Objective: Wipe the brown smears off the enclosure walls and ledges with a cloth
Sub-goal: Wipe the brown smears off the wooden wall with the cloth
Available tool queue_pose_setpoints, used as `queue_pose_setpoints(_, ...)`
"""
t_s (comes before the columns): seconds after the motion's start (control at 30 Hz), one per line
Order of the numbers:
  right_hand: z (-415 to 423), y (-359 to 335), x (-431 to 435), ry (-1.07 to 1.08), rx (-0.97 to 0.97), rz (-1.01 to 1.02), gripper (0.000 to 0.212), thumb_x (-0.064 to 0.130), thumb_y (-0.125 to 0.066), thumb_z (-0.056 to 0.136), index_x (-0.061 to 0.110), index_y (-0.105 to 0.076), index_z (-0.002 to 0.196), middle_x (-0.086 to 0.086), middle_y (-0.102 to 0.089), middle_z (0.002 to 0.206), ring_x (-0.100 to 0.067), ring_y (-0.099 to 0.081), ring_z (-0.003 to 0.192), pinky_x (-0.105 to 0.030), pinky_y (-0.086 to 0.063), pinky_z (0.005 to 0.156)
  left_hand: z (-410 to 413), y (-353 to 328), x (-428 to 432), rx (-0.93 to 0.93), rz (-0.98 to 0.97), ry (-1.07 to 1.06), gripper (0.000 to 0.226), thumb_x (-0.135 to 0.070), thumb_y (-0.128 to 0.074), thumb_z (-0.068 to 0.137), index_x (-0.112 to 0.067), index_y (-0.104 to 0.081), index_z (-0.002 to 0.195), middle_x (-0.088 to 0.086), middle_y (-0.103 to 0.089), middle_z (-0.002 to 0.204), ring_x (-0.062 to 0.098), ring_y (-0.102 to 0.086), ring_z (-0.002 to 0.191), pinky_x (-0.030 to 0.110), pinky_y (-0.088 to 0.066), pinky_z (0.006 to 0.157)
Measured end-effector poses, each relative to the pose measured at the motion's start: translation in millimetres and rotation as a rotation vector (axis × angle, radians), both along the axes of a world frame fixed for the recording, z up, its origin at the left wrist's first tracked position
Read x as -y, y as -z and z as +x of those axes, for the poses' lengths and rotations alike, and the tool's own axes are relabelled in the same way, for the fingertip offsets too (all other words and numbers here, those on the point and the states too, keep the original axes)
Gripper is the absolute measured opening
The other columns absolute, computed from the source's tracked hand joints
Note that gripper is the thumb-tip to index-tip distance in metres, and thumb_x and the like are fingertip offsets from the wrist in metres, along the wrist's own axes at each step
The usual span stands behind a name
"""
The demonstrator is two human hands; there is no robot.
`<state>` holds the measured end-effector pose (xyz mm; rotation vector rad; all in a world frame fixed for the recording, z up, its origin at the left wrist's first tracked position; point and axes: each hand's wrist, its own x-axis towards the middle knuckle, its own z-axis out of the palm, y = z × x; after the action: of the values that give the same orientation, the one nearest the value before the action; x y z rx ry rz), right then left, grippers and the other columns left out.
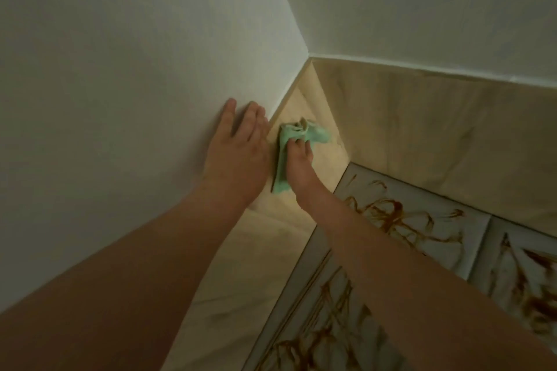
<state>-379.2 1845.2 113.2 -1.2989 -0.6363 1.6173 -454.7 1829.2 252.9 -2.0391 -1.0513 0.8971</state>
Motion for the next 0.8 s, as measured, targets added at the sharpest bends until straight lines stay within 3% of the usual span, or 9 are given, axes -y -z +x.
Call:
queue_pose_setpoints(0.07,-14.4,-25.2,20.1,0.057,-0.093,-0.029,0.069,0.052,-0.032,0.1,0.028,-0.02,0.164,0.006,0.0,0.173,-0.02,-0.007,0.159,-0.047,-0.01,0.129,-8.6,-21.9,17.2,0.054,0.005,-0.026,0.073,-0.026,0.005,0.095,0.002,-0.007,0.161,0.02,-0.007,0.171,0.037,0.002,0.159,0.064,0.003,0.125)
queue_pose_setpoints(0.13,-33.8,-42.3,55.6,-0.07,0.067,0.062,0.08,0.06,-0.027,0.095,0.02,-0.02,0.164,0.001,0.003,0.174,-0.019,0.002,0.159,-0.046,-0.003,0.129,-42.6,-29.1,41.5,0.131,0.023,0.026,0.079,-0.022,0.011,0.09,0.001,-0.013,0.161,0.019,-0.011,0.171,0.036,-0.001,0.159,0.061,0.005,0.126)
queue_pose_setpoints(0.2,-57.7,-43.5,88.7,-0.212,0.221,0.121,0.087,0.07,-0.023,0.096,0.019,-0.013,0.166,-0.002,0.007,0.174,-0.016,0.008,0.158,-0.041,0.004,0.128,-75.6,-44.7,65.8,0.247,0.027,-0.021,0.079,-0.023,0.005,0.091,-0.001,-0.023,0.161,0.017,-0.019,0.17,0.034,-0.008,0.159,0.055,0.002,0.127)
queue_pose_setpoints(0.27,-84.7,-41.2,113.0,-0.185,0.169,0.068,0.079,0.062,-0.032,0.105,0.02,-0.006,0.166,0.001,0.012,0.173,-0.014,0.008,0.158,-0.039,0.001,0.129,-103.0,-49.6,90.1,0.327,0.046,-0.043,0.076,-0.026,-0.004,0.092,-0.002,-0.033,0.158,0.016,-0.029,0.167,0.032,-0.017,0.158,0.051,-0.003,0.128)
queue_pose_setpoints(0.37,-120.9,-53.7,153.8,-0.119,0.167,0.113,0.067,0.048,-0.038,0.109,0.021,-0.015,0.166,0.0,-0.012,0.172,-0.014,-0.017,0.156,-0.032,-0.016,0.127,-127.8,-48.8,133.5,0.465,0.062,-0.032,0.064,-0.029,-0.027,0.094,0.002,-0.058,0.141,0.018,-0.053,0.152,0.034,-0.036,0.15,0.053,-0.02,0.125)
queue_pose_setpoints(0.5,-135.7,-75.4,212.7,-0.137,-0.103,0.001,0.038,0.042,-0.038,0.108,0.034,-0.061,0.137,0.007,-0.07,0.127,-0.012,-0.065,0.116,-0.045,-0.055,0.102,-150.9,-49.0,205.8,0.692,-0.071,-0.281,0.073,-0.036,-0.017,0.091,-0.003,-0.054,0.145,0.012,-0.05,0.153,0.03,-0.027,0.153,0.048,-0.018,0.127)
queue_pose_setpoints(0.63,-120.3,-101.9,249.9,-0.141,-0.394,-0.16,0.036,0.036,-0.043,0.109,0.018,-0.069,0.127,-0.006,-0.072,0.125,-0.027,-0.066,0.116,-0.046,-0.059,0.085,-176.8,-45.0,273.7,0.958,-0.085,-0.384,0.069,-0.038,-0.014,0.088,-0.007,-0.066,0.122,0.012,-0.064,0.123,0.032,-0.051,0.126,0.042,-0.04,0.112)
queue_pose_setpoints(0.7,-106.8,-120.1,266.1,-0.136,-0.438,-0.185,0.041,0.036,-0.041,0.106,0.014,-0.068,0.128,-0.014,-0.067,0.13,-0.032,-0.065,0.115,-0.046,-0.056,0.093,-187.8,-41.1,296.2,1.152,-0.069,-0.481,0.063,-0.037,-0.02,0.088,-0.007,-0.067,0.115,0.011,-0.064,0.114,0.032,-0.055,0.112,0.043,-0.049,0.097)
queue_pose_setpoints(0.8,-83.4,-146.1,284.1,-0.165,-0.468,-0.159,0.058,0.041,-0.046,0.095,0.01,-0.062,0.141,-0.02,-0.061,0.142,-0.04,-0.059,0.131,-0.053,-0.046,0.11,-191.5,-48.8,312.6,1.403,-0.107,-0.664,0.041,-0.025,-0.039,0.098,-0.014,-0.06,0.132,0.01,-0.062,0.127,0.03,-0.056,0.117,0.042,-0.05,0.096)
